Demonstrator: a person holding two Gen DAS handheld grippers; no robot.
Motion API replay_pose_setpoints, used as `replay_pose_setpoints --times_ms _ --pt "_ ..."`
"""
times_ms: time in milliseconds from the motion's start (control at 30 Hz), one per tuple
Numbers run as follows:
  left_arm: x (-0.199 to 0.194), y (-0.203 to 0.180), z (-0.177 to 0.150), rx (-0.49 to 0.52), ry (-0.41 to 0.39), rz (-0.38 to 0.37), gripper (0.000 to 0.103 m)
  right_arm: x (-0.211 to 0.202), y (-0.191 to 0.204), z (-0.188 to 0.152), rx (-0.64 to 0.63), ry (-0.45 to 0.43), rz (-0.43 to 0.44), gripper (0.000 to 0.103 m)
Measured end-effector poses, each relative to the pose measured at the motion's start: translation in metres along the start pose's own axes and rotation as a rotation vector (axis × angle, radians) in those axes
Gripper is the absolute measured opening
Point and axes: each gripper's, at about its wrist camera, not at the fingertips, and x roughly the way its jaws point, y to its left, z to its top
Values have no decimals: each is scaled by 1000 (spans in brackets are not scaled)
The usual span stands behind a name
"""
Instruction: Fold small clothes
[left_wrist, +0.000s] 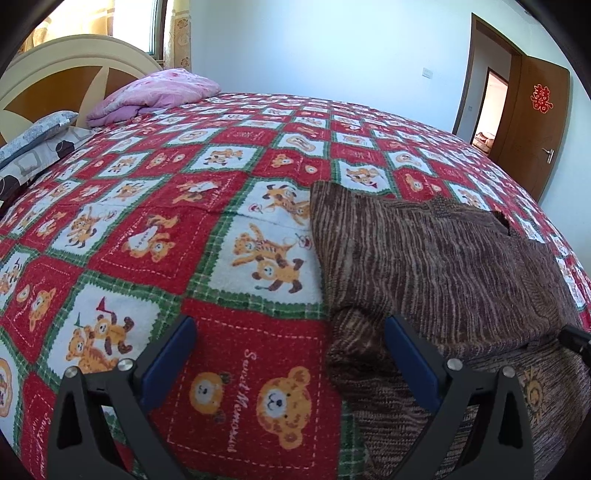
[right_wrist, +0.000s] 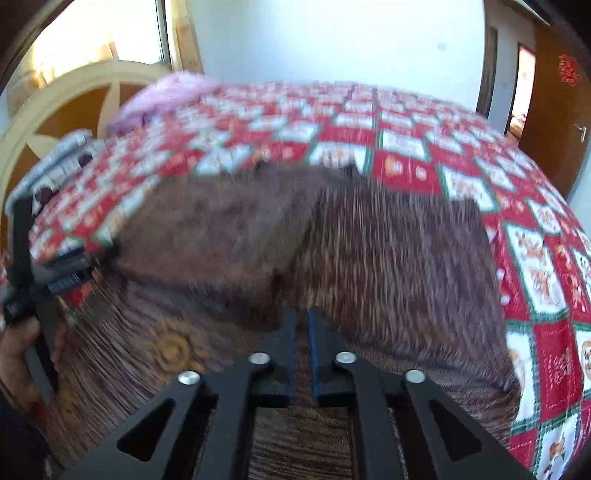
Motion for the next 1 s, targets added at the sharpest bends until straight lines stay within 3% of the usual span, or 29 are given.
replay_pose_setpoints --times_ms 33,67,200,267,300,333,400,500,833,1000 --pt "0 -1 0 -2 -1 -1 103 -4 3 4 -2 -24 12 45" --pt "0 -2 0 -2 -1 -1 103 -6 9 11 -12 -39 22 52" --pt "0 -1 0 4 0 7 103 9 34 35 -62 -46 116 55" --pt "0 -2 0 9 3 16 103 23 40 39 -70 -14 107 43" --pt "0 -2 0 12 3 20 103 32 42 38 -70 13 98 27" --pt "0 -3 -1 15 3 24 103 40 42 36 -68 45 88 24" --pt "-1 -5 -1 25 -1 35 103 51 38 22 -60 100 47 23" --pt "-1 -6 -1 35 -1 39 103 43 36 7 -105 67 28 23" --pt "0 -9 -1 58 2 54 103 41 32 -6 -85 20 13 23" --pt "-3 -14 -2 84 -10 86 103 40 24 -6 -41 22 53 23"
